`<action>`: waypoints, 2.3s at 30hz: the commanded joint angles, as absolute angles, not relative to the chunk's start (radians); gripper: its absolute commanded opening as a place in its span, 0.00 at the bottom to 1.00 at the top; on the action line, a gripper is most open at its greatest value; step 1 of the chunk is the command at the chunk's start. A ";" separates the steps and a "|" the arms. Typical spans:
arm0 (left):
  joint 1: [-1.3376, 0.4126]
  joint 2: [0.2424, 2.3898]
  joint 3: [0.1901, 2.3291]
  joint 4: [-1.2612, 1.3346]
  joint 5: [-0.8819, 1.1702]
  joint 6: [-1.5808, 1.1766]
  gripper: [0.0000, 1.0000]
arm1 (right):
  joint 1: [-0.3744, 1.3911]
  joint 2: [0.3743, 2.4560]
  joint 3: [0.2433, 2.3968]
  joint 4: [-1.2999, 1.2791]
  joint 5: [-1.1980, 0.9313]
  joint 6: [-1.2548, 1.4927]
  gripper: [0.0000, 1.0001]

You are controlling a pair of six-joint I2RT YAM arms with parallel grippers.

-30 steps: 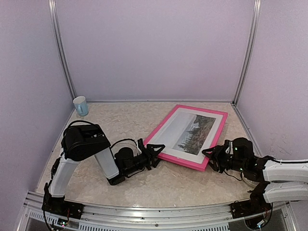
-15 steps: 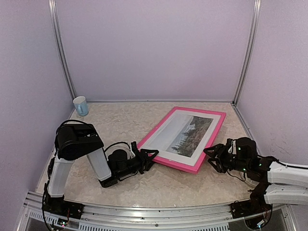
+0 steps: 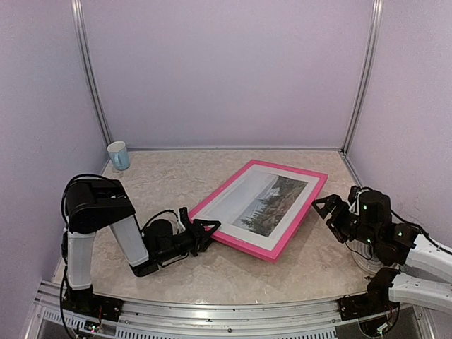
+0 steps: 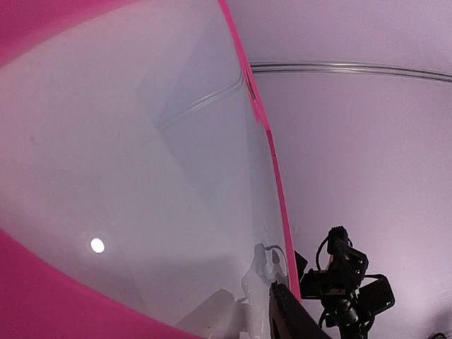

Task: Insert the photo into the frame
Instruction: Rotate the photo frame at the center of the board.

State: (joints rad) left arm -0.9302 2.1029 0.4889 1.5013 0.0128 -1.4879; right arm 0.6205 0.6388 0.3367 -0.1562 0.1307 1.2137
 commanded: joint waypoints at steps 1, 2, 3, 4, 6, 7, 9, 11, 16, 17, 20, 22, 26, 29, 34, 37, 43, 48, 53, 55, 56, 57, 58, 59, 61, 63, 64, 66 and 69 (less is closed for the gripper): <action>-0.918 2.038 0.469 1.472 -0.027 -1.489 0.34 | 0.558 0.785 0.490 -0.204 0.143 0.977 0.99; -0.916 2.022 0.466 1.445 -0.032 -1.476 0.34 | 0.540 0.829 0.524 -0.203 0.123 0.932 0.99; -0.913 2.007 0.462 1.408 -0.036 -1.465 0.35 | 0.523 0.870 0.571 -0.206 0.099 0.894 0.99; -0.909 1.995 0.457 1.388 -0.040 -1.454 0.35 | 0.505 0.904 0.606 -0.206 0.080 0.852 0.99; -0.900 1.963 0.440 1.347 -0.052 -1.434 0.35 | 0.473 0.960 0.669 -0.209 0.069 0.781 0.99; -0.896 1.945 0.430 1.323 -0.057 -1.426 0.36 | 0.453 0.983 0.698 -0.213 0.066 0.749 0.99; -0.885 1.911 0.413 1.286 -0.063 -1.411 0.38 | 0.407 1.024 0.755 -0.199 0.047 0.672 0.99; -0.875 1.881 0.398 1.246 -0.071 -1.394 0.39 | 0.358 1.079 0.808 -0.184 0.012 0.604 0.99; -0.848 1.823 0.384 1.174 -0.059 -1.357 0.40 | 0.241 1.331 0.958 -0.160 -0.217 0.452 0.99; -0.843 1.818 0.382 1.161 -0.054 -1.351 0.40 | 0.227 1.397 0.999 -0.178 -0.254 0.428 0.99; -0.827 1.802 0.368 1.138 -0.041 -1.340 0.42 | 0.204 1.601 1.132 -0.225 -0.369 0.350 0.99; -0.816 1.793 0.360 1.123 -0.034 -1.332 0.43 | 0.197 1.724 1.237 -0.263 -0.450 0.299 0.99; -0.796 1.771 0.354 1.080 -0.019 -1.315 0.43 | 0.193 1.937 1.402 -0.355 -0.463 0.206 0.99; -0.784 1.762 0.357 1.061 -0.010 -1.301 0.43 | 0.186 2.037 1.496 -0.402 -0.489 0.166 0.99; -0.769 1.754 0.372 1.012 -0.006 -1.283 0.47 | 0.183 2.150 1.595 -0.481 -0.567 0.106 0.99; -0.757 1.754 0.378 0.995 0.011 -1.277 0.51 | 0.183 2.166 1.567 -0.478 -0.602 0.091 0.99; -0.724 1.756 0.409 0.939 0.035 -1.248 0.56 | 0.199 2.137 1.437 -0.395 -0.682 0.100 0.99; -0.698 1.748 0.455 0.845 0.048 -1.214 0.62 | 0.222 2.069 1.332 -0.318 -0.722 0.127 0.99; -0.660 1.730 0.528 0.701 0.051 -1.159 0.68 | 0.232 1.995 1.233 -0.288 -0.708 0.140 0.99; -0.643 1.723 0.576 0.606 0.038 -1.120 0.70 | 0.233 1.957 1.179 -0.263 -0.699 0.155 0.99; -0.637 1.722 0.604 0.566 0.028 -1.096 0.71 | 0.234 1.936 1.152 -0.250 -0.688 0.166 0.99; -0.631 1.721 0.634 0.514 0.018 -1.073 0.72 | 0.235 1.915 1.124 -0.234 -0.676 0.178 0.99; -0.624 1.723 0.672 0.464 0.009 -1.047 0.73 | 0.236 1.894 1.096 -0.220 -0.665 0.190 0.99; -0.615 1.731 0.711 0.416 0.004 -1.021 0.75 | 0.237 1.874 1.072 -0.206 -0.660 0.203 0.99; -0.595 1.757 0.789 0.342 0.005 -0.984 0.76 | 0.244 1.836 1.023 -0.175 -0.651 0.224 0.99; -0.573 1.782 0.838 0.306 0.009 -0.959 0.77 | 0.253 1.803 0.984 -0.159 -0.640 0.238 0.99; -0.563 1.799 0.859 0.299 0.012 -0.947 0.77 | 0.259 1.788 0.967 -0.151 -0.634 0.244 0.99; -0.544 1.822 0.909 0.271 0.015 -0.921 0.78 | 0.268 1.762 0.929 -0.126 -0.624 0.265 0.99; -0.517 1.883 1.000 0.214 0.030 -0.876 0.80 | 0.276 1.728 0.875 -0.086 -0.610 0.298 0.99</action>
State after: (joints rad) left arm -0.5388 1.8240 0.8875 0.2741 0.0216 -0.9951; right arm 0.2424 1.7790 0.9333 -0.1368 -0.5838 0.2352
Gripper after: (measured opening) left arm 0.784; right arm 0.992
